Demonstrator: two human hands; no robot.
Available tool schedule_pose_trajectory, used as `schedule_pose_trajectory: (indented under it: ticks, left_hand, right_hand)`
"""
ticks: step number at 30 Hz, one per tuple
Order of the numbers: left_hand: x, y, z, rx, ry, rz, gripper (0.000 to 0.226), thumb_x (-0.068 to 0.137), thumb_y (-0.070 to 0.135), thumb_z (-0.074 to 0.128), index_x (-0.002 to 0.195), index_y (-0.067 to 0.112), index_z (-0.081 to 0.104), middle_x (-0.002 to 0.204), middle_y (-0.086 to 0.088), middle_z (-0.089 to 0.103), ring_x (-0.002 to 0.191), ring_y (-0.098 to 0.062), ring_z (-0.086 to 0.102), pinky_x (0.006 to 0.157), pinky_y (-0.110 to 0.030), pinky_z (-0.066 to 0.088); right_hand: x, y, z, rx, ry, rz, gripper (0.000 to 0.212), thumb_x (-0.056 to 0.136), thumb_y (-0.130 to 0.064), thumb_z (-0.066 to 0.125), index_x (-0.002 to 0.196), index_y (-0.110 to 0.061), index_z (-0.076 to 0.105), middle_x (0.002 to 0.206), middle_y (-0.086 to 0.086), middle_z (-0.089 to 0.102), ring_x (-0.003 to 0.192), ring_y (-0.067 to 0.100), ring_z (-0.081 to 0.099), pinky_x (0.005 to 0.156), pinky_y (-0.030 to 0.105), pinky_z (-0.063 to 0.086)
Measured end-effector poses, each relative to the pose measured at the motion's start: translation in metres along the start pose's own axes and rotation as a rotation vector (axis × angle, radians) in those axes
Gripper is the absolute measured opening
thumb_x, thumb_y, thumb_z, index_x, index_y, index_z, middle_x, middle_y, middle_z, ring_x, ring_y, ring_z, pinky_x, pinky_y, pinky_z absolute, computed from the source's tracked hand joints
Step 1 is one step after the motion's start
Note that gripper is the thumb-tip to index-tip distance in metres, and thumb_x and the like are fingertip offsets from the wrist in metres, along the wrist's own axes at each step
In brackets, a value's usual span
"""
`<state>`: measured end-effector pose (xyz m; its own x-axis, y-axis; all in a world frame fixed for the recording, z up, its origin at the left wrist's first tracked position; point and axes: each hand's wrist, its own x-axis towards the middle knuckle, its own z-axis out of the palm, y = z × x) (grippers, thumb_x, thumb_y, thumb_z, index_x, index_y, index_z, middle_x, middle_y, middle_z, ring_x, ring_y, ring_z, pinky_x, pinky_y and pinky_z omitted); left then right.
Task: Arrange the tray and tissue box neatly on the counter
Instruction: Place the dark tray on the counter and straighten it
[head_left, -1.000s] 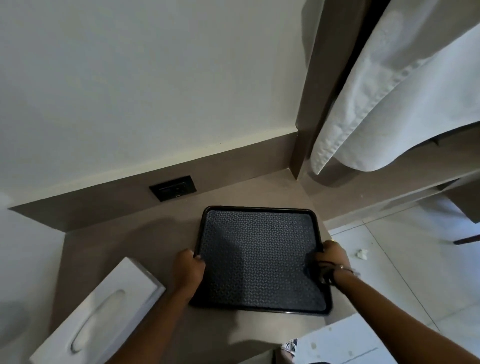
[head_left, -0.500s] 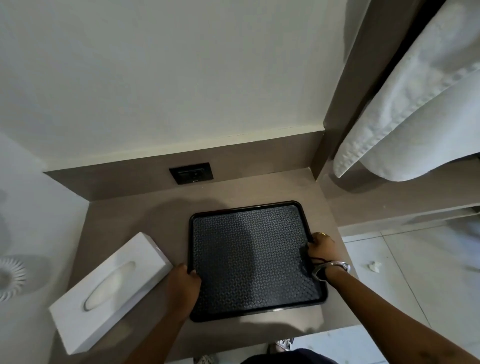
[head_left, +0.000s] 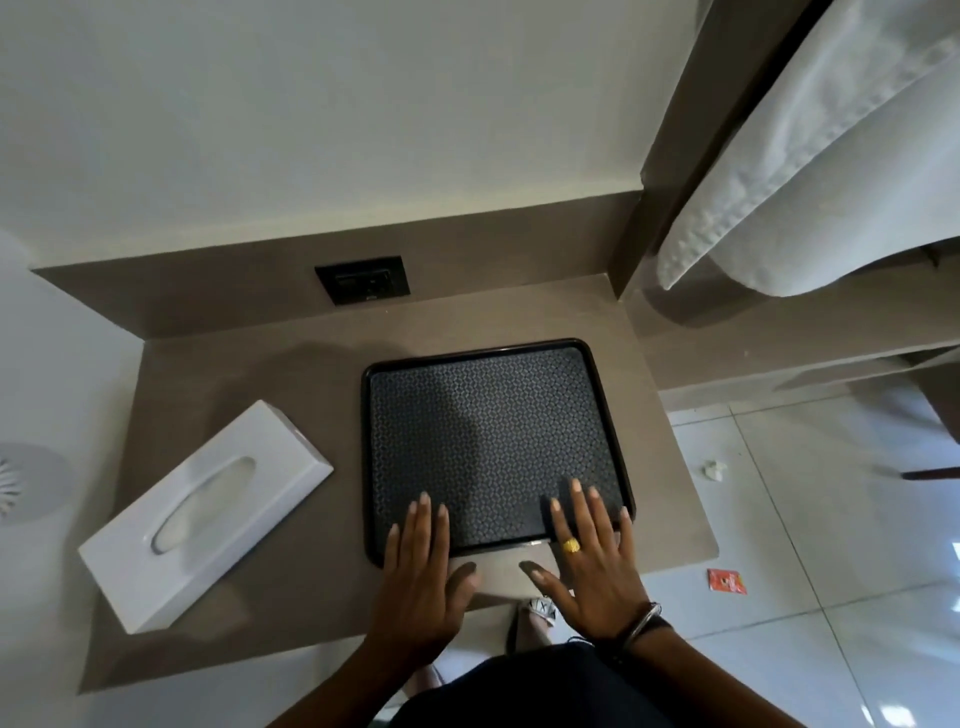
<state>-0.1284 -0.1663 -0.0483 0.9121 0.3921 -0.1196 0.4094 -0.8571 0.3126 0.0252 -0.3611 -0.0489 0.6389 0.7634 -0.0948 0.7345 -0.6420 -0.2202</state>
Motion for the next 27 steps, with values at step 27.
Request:
schedule_pose_trajectory:
  ticks: [27]
  left_hand:
    - [0.095,-0.053,-0.006,0.044,-0.072,-0.146,0.088,0.089,0.073,0.020,0.156,0.016,0.016,0.166,-0.015,0.007,0.154,-0.030,0.004,0.123,-0.045,-0.001]
  right_hand:
    - [0.127,0.000,-0.004,0.014,-0.166,0.011,0.089,0.085,-0.076,0.026,0.153,-0.020,0.029,0.163,0.015,0.019,0.149,0.037,0.017,0.115,0.065,0.010]
